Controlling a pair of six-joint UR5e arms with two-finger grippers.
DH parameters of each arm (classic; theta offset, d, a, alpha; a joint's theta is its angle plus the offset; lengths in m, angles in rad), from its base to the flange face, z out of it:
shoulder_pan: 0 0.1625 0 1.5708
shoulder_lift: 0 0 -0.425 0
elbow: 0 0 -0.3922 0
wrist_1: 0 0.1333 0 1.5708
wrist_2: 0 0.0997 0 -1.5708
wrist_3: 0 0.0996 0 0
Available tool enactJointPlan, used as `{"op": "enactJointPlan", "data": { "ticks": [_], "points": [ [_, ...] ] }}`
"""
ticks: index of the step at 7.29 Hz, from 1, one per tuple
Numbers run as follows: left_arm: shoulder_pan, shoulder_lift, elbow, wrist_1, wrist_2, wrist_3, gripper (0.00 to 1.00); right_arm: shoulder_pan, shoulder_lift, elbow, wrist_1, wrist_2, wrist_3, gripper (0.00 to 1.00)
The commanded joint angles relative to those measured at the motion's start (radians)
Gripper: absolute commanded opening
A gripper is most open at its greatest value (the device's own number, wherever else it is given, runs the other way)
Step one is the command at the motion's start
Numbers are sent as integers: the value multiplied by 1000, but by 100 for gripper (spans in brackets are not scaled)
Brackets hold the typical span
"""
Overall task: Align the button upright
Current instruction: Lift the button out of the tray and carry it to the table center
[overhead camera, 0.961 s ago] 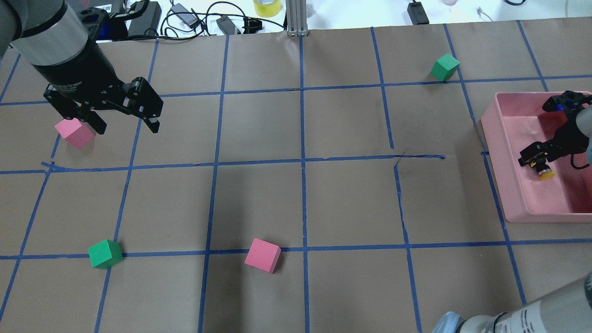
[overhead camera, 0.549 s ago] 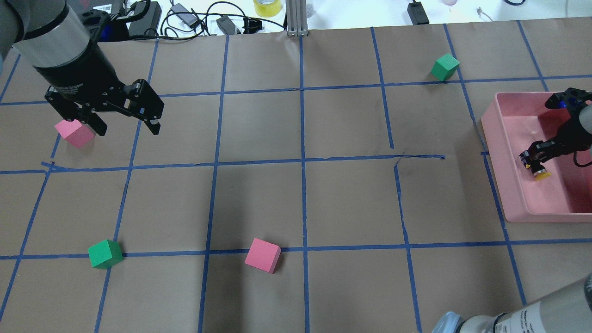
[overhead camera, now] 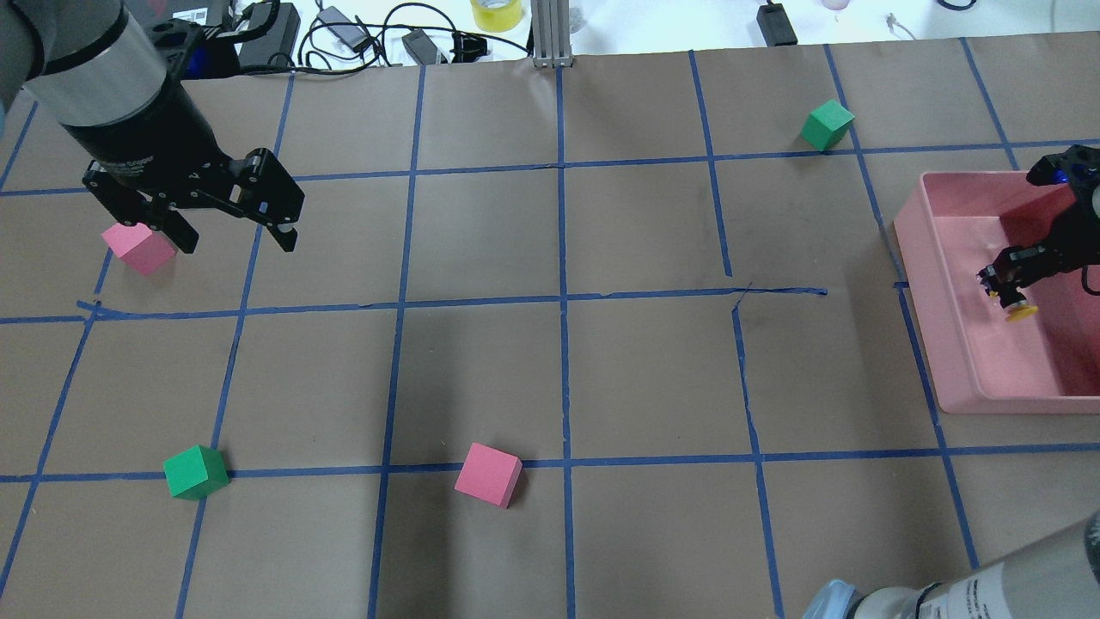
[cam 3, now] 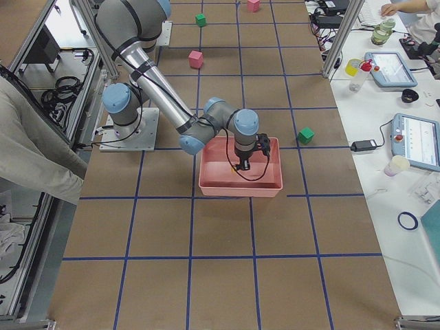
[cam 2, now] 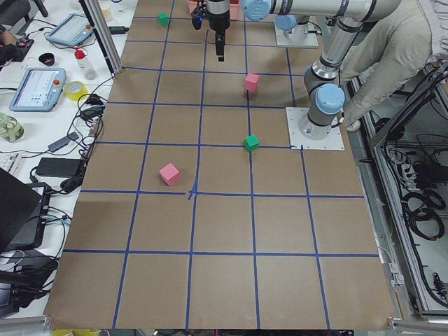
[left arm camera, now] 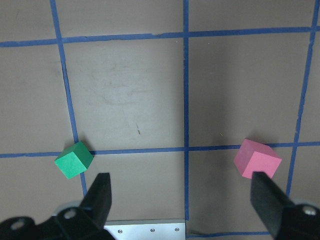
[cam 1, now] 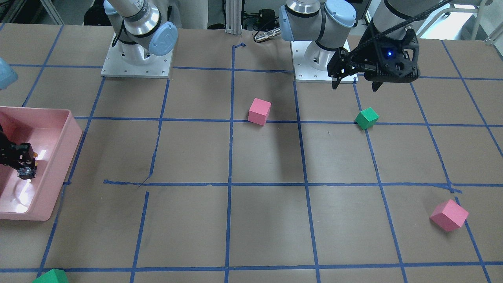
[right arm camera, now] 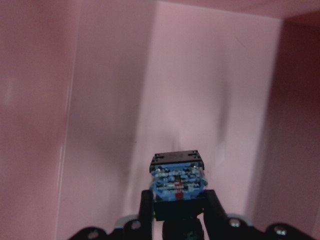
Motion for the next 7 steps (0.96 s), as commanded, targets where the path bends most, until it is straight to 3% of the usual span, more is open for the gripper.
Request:
{"op": "enactJointPlan", "data": {
  "ticks": [1,2,4,7],
  "points": [
    [0,0,0,-1,0,0,100,47,-61,-129,179,-3,104,0],
    [0,0,0,-1,0,3,100,111,-98,-194,237,-54,147,0],
    [0,0,0,-1,0,3,100,252,-138,-257,359,-67,311,0],
    [3,2,-6,-1,11,11,100,572,-126,-254,342,-66,689,0]
  ]
}}
